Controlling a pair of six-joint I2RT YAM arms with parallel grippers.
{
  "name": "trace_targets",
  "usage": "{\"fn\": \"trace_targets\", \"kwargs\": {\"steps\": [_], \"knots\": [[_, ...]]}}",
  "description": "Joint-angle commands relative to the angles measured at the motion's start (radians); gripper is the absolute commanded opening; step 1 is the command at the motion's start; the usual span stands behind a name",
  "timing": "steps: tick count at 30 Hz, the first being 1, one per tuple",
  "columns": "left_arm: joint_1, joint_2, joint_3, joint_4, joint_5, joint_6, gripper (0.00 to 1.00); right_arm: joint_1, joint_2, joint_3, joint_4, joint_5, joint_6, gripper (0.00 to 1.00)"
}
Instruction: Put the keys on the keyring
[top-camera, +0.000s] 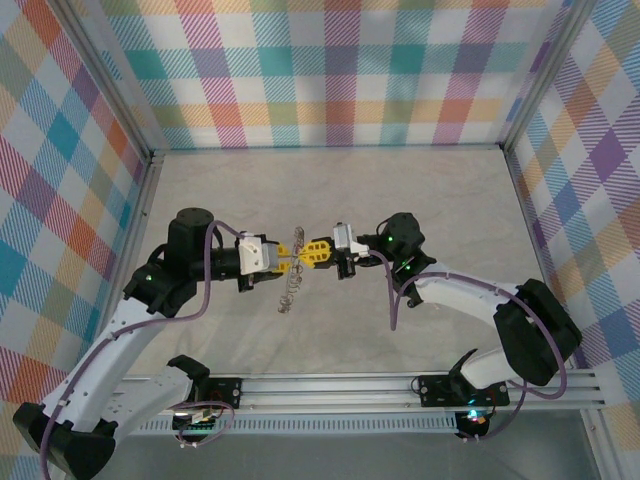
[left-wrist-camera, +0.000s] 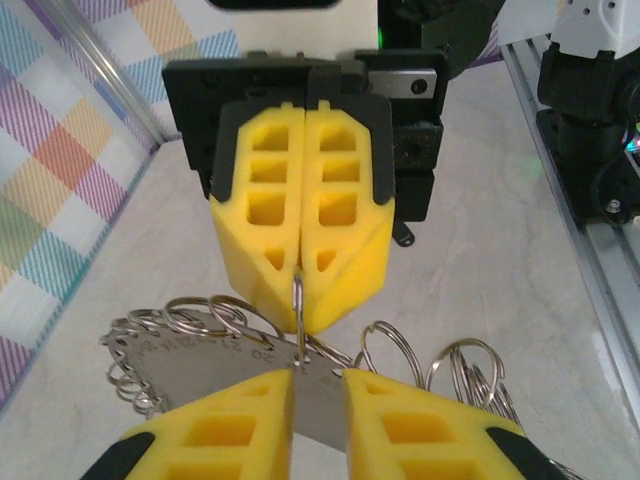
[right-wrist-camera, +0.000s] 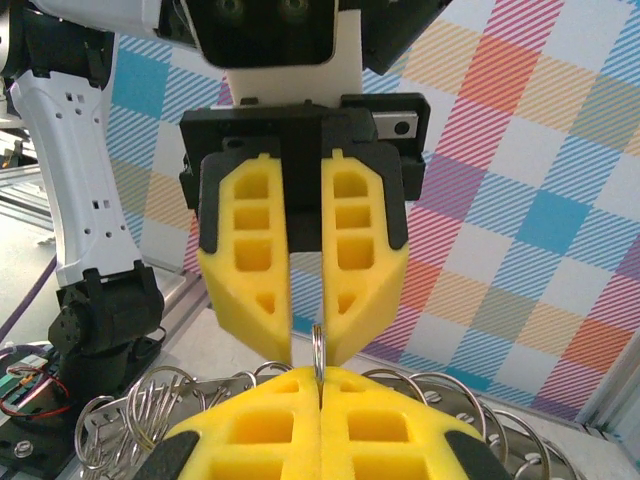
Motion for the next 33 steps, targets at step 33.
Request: {"fn": "trace_targets", "kwargs": {"steps": [33], "knots": [[0.0,0.023,-0.002,0.117,-0.036,-0.057,0.0,0.075,0.014,0.09,-0.181,0.083,-0.163,0.0]]}}
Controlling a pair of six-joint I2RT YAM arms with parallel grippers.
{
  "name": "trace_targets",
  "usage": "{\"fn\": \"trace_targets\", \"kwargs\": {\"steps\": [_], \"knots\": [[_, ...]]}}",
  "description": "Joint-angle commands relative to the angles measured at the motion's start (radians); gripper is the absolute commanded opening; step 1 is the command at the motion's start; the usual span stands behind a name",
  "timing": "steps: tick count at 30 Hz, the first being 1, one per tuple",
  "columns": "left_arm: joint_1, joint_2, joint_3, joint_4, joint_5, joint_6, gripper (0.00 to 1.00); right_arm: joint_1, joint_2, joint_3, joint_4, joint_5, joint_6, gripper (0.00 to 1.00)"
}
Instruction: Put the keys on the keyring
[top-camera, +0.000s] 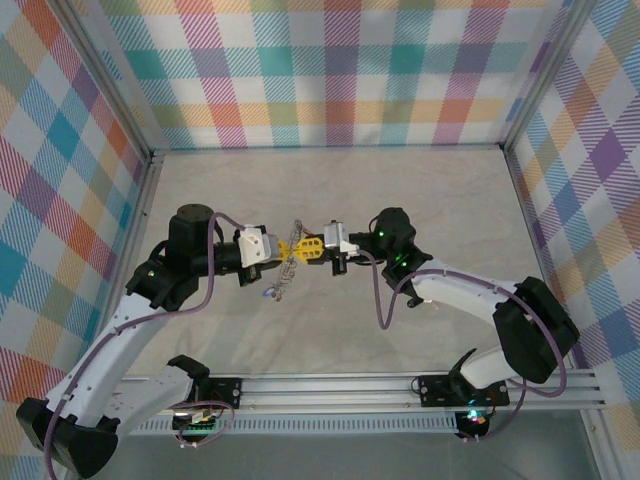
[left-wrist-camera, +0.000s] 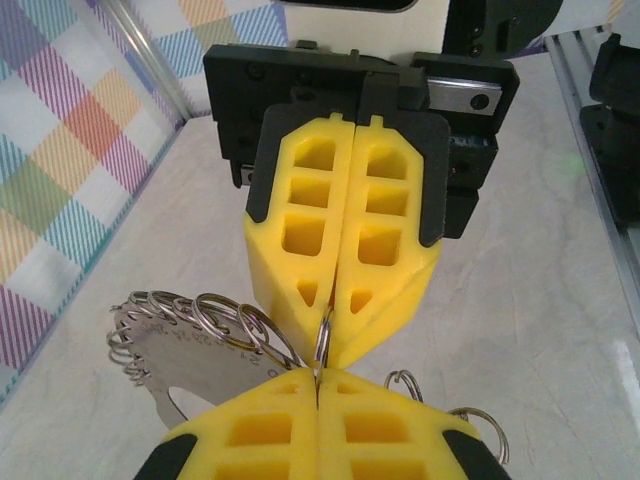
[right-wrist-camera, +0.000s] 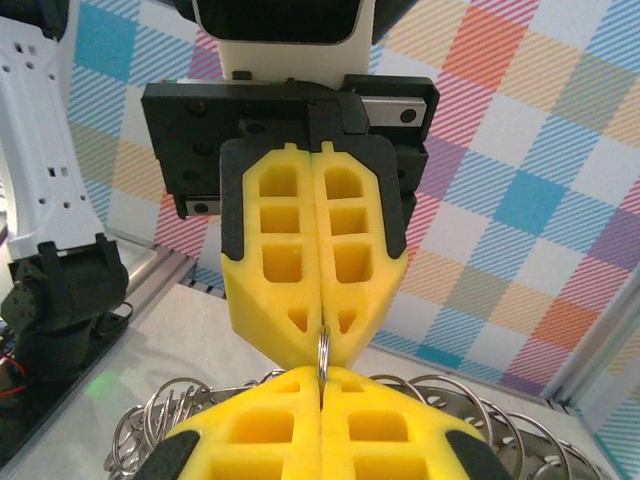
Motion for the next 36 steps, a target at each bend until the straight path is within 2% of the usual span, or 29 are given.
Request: {"fn": "trace_targets", "kwargs": {"steps": [1,3,7,9,13,24,29,33,35,36], "knots": [[-0.007,-0.002,-0.006,0.071,0.01,0.001,0.0,0.048,-0.006,0.036,-0.041,0.012,-0.031,0.0],[-0.008,-0.008,-0.004,0.049,-0.02,0.013,0.0,0.047,-0.02,0.033,-0.091,0.046,-0.055,0.1],[-0.011,-0.005,0.042,-0.063,-0.103,0.073,0.0,0.048,-0.065,0.072,-0.362,0.093,-0.205,0.13],[-0.012,0.003,0.069,-0.121,-0.121,0.098,0.0,0.047,-0.076,0.085,-0.431,0.109,-0.243,0.14],[-0.012,0.021,0.111,-0.197,-0.153,0.122,0.0,0.052,-0.071,0.089,-0.453,0.133,-0.249,0.16],[-0.016,0.065,0.151,-0.272,-0.162,0.153,0.0,0.118,-0.001,0.149,-0.466,0.284,-0.253,0.14],[-0.019,0.068,0.158,-0.278,-0.168,0.159,0.0,0.129,0.011,0.154,-0.465,0.306,-0.258,0.0],[-0.02,0.051,0.149,-0.26,-0.151,0.148,0.0,0.129,0.007,0.134,-0.418,0.301,-0.249,0.0],[-0.016,0.027,0.138,-0.284,-0.124,0.188,0.13,0.129,-0.003,0.123,-0.387,0.279,-0.246,0.0],[-0.013,0.007,0.12,-0.274,-0.123,0.192,0.16,0.129,-0.008,0.115,-0.369,0.266,-0.244,0.0]]}}
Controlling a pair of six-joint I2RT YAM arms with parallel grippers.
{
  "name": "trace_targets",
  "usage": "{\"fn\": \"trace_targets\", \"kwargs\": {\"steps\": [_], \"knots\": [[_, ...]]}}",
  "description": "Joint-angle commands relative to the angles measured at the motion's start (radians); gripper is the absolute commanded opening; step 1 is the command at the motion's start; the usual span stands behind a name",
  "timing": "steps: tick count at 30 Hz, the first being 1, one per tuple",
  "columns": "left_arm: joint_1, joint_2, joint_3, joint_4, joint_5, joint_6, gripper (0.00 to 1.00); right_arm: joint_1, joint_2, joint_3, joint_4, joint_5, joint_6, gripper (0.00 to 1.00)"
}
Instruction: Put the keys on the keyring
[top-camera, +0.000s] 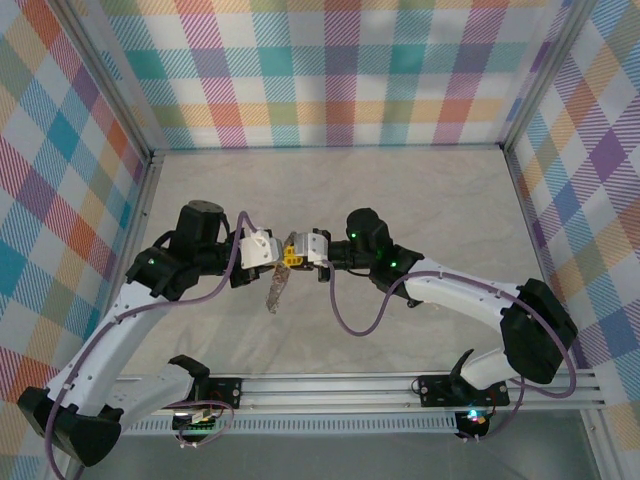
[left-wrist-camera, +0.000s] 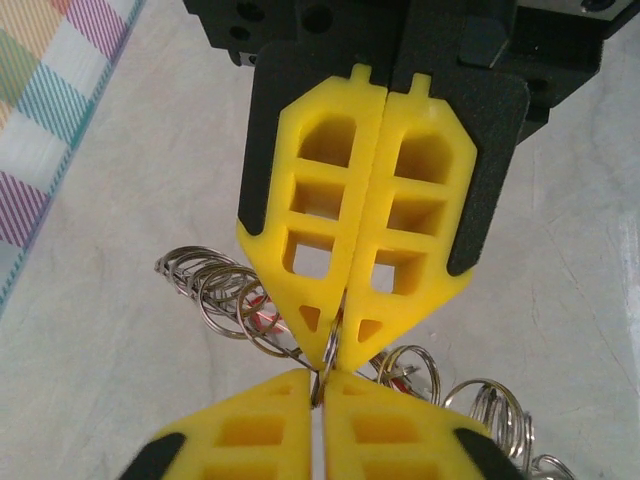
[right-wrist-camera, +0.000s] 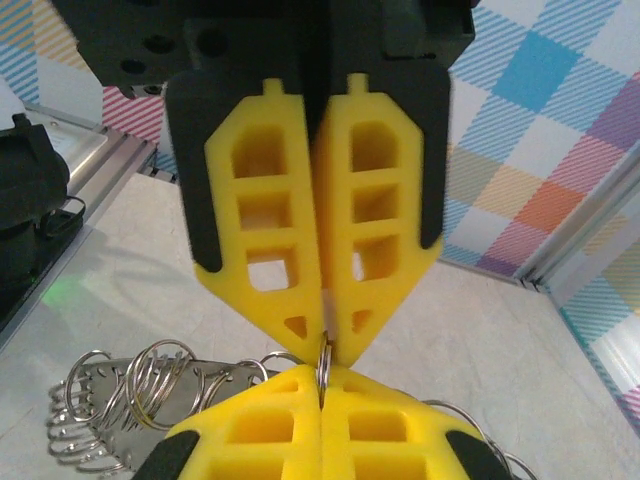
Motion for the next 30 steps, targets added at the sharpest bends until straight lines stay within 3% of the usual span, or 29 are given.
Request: {"fn": "trace_targets", "kwargs": {"steps": [1,5,9,21,27,30], "knots": [[0.0,-0.074,-0.013,0.035,0.083,0.027,0.18,0.011,-0.012,-0.012,0.092,-0.035,-0.005,0.0],[0.011,-0.118,-0.06,0.075,0.106,0.017,0.23,0.011,-0.031,-0.041,0.151,-0.111,0.0,0.0],[0.015,-0.131,-0.081,0.105,0.101,0.042,0.21,0.01,-0.039,-0.055,0.187,-0.175,0.011,0.0],[0.025,-0.155,-0.121,0.147,0.146,0.018,0.24,-0.023,-0.059,-0.109,0.351,-0.199,0.11,0.0],[0.033,-0.145,-0.109,0.105,0.162,0.039,0.38,-0.031,-0.059,-0.121,0.37,-0.196,0.121,0.0],[0.034,-0.138,-0.105,0.102,0.174,0.036,0.38,-0.031,-0.057,-0.116,0.364,-0.223,0.116,0.0]]}}
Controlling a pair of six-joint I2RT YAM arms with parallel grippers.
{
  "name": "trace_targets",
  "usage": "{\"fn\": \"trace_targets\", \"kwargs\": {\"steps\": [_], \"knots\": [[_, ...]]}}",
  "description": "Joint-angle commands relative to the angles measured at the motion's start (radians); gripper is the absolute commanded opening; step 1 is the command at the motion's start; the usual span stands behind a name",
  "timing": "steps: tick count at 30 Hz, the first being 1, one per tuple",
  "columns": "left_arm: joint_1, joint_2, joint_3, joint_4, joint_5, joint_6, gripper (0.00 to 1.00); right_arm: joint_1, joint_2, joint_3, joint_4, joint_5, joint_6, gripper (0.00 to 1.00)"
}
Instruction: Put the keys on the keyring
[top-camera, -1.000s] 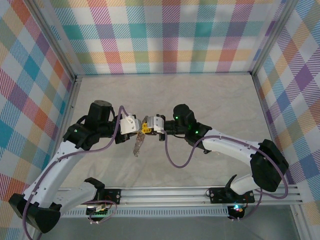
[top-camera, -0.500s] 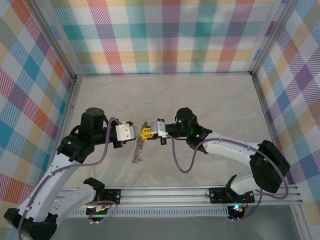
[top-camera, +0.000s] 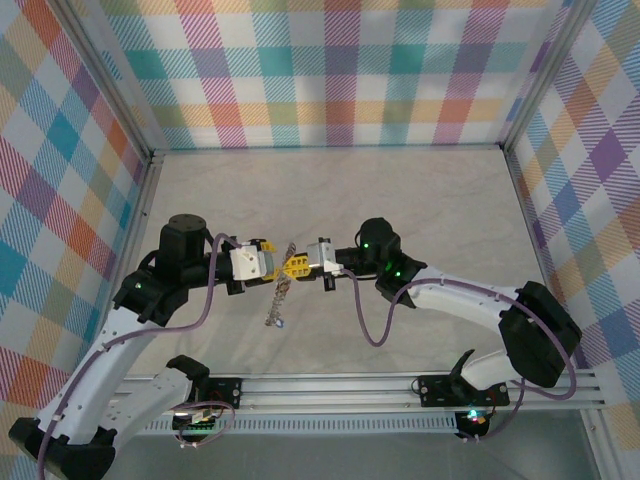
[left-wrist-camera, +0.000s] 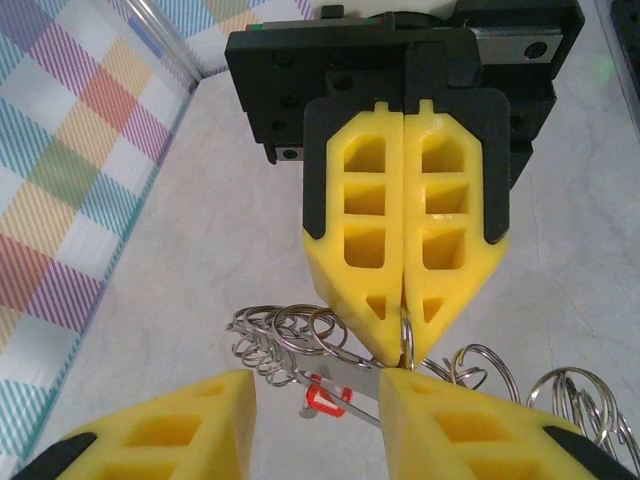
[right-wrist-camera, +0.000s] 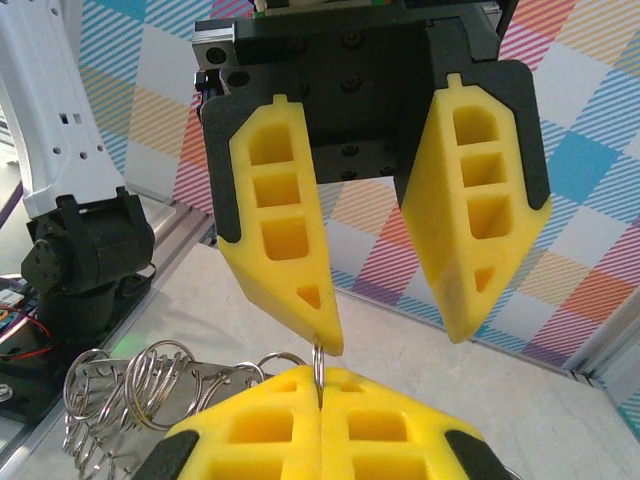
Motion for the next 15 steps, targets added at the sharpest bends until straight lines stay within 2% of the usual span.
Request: {"fn": "trace_targets", "kwargs": {"steps": [1,5,9,15], "knots": [[0.008,0.01,0.011,-0.042,0.068,0.014,0.37,-0.009,-0.03,0.008,0.098,-0.04,0.017,0.0],[0.01,0.01,0.018,-0.051,0.061,0.022,0.37,-0.011,-0.031,0.001,0.101,-0.029,0.013,0.0],[0.014,0.01,0.047,-0.143,-0.026,0.045,0.4,-0.011,-0.057,-0.01,0.046,-0.012,-0.035,0.0],[0.017,-0.025,0.026,-0.121,0.042,0.031,0.41,-0.011,-0.072,-0.011,0.011,-0.023,-0.058,0.0]]}}
